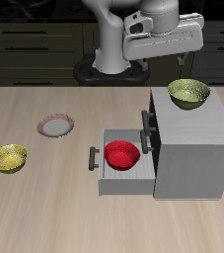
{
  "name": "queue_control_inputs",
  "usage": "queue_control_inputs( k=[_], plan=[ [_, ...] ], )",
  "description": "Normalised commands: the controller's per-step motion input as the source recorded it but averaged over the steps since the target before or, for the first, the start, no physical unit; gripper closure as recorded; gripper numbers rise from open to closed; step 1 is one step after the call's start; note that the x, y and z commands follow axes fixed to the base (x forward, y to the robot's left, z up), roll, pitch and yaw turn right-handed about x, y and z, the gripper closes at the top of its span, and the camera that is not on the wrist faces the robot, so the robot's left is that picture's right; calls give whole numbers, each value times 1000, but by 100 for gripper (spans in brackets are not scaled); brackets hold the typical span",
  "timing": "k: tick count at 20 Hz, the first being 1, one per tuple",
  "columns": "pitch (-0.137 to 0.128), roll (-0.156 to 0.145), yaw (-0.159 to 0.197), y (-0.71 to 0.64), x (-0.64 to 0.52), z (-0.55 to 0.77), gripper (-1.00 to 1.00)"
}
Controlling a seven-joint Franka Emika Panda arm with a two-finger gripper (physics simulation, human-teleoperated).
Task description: Place the green bowl on the plate
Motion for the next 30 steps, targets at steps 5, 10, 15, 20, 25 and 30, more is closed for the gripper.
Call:
queue_control_inputs(
  k=[5,10,15,20,25,30],
  plan=[
    [7,7,-6,116,99,27,-100],
    [12,-11,-5,115,141,1,-100],
    [13,-14,-10,9,96,-45,-100],
    [37,-24,6,-54,47,-306,-100],
    [51,-15,20,11,-8,-379,-100],
    [52,6,-8,28,-12,-353,-100]
  ],
)
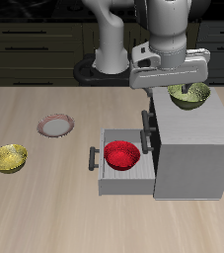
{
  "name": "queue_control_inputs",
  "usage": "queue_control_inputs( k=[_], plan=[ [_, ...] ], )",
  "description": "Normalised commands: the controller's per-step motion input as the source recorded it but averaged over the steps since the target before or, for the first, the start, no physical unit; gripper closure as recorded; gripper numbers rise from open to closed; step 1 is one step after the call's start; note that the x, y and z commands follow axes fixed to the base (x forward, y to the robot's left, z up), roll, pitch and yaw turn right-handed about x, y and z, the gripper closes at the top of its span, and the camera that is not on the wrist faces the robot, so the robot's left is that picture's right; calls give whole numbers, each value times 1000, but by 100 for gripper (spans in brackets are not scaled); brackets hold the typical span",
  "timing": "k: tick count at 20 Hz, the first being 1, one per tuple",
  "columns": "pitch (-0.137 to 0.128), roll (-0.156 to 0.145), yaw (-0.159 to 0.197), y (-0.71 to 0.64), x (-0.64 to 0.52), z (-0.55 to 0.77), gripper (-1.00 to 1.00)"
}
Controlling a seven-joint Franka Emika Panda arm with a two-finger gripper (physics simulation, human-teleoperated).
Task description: Place the green bowl on the plate
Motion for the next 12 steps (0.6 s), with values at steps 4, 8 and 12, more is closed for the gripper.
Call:
queue_control_inputs(
  k=[4,8,12],
  plan=[
    [25,34,-21,121,-22,-140,-100],
    [37,136,2,343,-37,-190,100],
    [10,21,-24,47,-43,-28,100]
  ],
)
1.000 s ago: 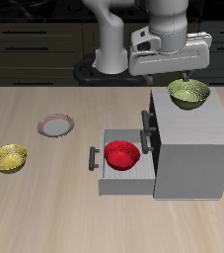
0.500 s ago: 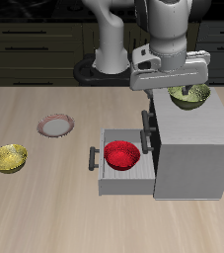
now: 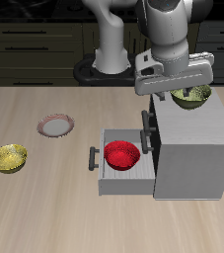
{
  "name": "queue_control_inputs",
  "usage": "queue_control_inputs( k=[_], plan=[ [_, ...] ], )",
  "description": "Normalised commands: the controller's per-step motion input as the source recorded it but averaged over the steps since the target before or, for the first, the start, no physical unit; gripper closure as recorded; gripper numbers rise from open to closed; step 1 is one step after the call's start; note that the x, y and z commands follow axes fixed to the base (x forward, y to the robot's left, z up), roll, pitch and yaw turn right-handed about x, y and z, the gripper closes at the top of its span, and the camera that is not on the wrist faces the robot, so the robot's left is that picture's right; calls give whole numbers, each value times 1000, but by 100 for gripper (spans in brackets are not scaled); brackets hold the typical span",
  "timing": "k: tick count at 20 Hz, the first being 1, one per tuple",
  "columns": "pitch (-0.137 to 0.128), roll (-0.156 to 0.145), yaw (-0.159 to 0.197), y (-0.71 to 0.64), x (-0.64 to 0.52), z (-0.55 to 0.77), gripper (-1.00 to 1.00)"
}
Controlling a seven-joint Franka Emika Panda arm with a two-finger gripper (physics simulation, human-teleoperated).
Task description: Place the green bowl on the plate
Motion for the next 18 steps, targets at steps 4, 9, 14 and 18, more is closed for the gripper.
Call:
queue_control_inputs(
  k=[4,9,14,18],
  plan=[
    [-18,6,9,-5,-35,65,100],
    [-6,-6,5,-30,-31,-6,100],
    [-12,-28,10,-118,-64,25,100],
    [-19,-30,-6,-206,-143,56,100]
  ],
)
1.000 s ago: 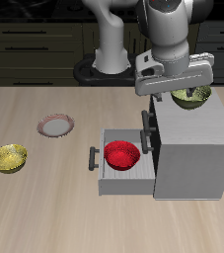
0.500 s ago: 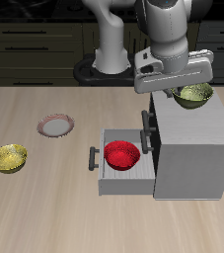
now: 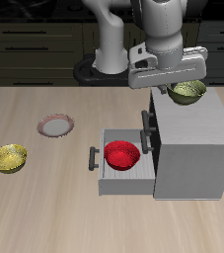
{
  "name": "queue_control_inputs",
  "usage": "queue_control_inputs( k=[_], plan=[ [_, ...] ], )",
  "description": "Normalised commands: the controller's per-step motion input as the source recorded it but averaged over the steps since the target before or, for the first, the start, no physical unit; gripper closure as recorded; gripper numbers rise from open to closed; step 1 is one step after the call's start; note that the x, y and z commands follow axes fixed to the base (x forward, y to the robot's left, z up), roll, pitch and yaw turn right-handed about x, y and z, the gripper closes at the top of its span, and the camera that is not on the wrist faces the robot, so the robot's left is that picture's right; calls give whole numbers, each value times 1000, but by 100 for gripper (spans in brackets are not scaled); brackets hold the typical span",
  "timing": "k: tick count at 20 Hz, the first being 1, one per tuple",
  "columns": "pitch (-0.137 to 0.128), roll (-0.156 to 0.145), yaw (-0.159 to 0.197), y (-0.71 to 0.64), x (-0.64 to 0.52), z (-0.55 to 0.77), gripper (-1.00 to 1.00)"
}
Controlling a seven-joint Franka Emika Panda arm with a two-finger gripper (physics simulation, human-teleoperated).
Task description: Place the green bowl on the plate
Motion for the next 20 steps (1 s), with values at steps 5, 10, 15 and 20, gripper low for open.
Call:
queue_control_inputs(
  k=[5,10,15,20],
  plan=[
    [-21,-41,17,-334,-252,29,100],
    [-31,-99,43,-716,-401,-27,100],
    [-6,-100,-20,-670,-261,-24,100],
    [-21,-103,-3,-634,-309,38,100]
  ],
)
